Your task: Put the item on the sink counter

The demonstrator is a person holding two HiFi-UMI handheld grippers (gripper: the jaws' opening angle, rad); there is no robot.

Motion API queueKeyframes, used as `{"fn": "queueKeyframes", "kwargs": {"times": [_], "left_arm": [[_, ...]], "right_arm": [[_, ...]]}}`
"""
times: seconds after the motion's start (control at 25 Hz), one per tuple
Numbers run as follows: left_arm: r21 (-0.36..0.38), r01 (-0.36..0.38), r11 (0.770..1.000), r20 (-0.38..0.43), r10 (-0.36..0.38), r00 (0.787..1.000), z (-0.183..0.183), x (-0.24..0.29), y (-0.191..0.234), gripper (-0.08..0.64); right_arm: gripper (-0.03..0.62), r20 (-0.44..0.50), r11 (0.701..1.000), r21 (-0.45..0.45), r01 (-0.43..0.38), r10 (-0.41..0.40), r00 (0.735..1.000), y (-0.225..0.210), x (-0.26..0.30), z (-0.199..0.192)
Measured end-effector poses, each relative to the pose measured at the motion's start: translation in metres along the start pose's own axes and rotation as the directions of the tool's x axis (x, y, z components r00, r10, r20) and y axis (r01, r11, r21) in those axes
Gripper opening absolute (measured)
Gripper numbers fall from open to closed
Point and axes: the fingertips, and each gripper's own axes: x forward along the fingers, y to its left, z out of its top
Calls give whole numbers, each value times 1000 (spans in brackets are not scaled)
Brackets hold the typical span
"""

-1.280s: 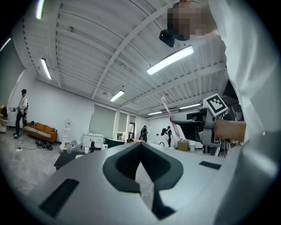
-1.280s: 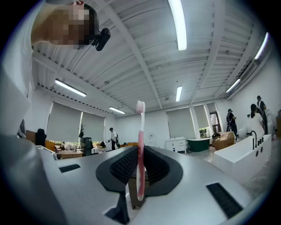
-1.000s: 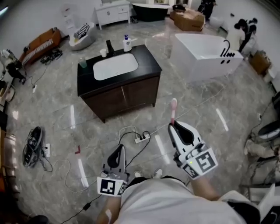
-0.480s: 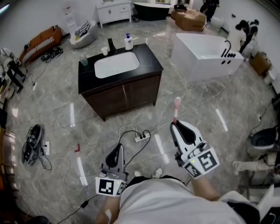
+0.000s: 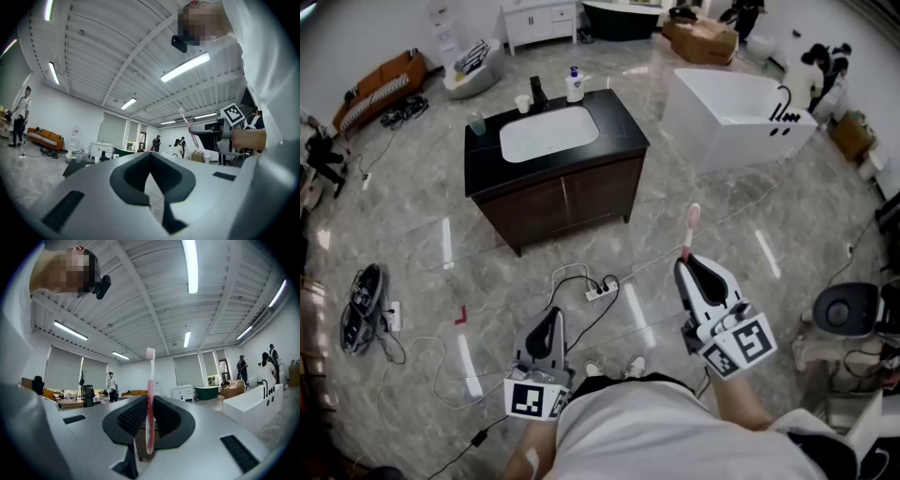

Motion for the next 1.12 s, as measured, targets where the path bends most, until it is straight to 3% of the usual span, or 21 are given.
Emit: {"fn": "queueKeyframes", "kwargs": {"times": [0.56,0.96,1.12], "left_arm": [[-57,38,998,-15,-39,999,-20,-9,23,3],[-49,94,994,-32,-96,995,-27,10,20,3],[-38,83,996,-45,-84,995,-28,24,27,3]], "right_arm": [[66,0,997,-23,67,-67,998,6,7,-2],[66,-6,995,-11,101,-101,995,-8,7,-7],[66,-1,995,-3,98,-98,995,-23,18,-9]]}}
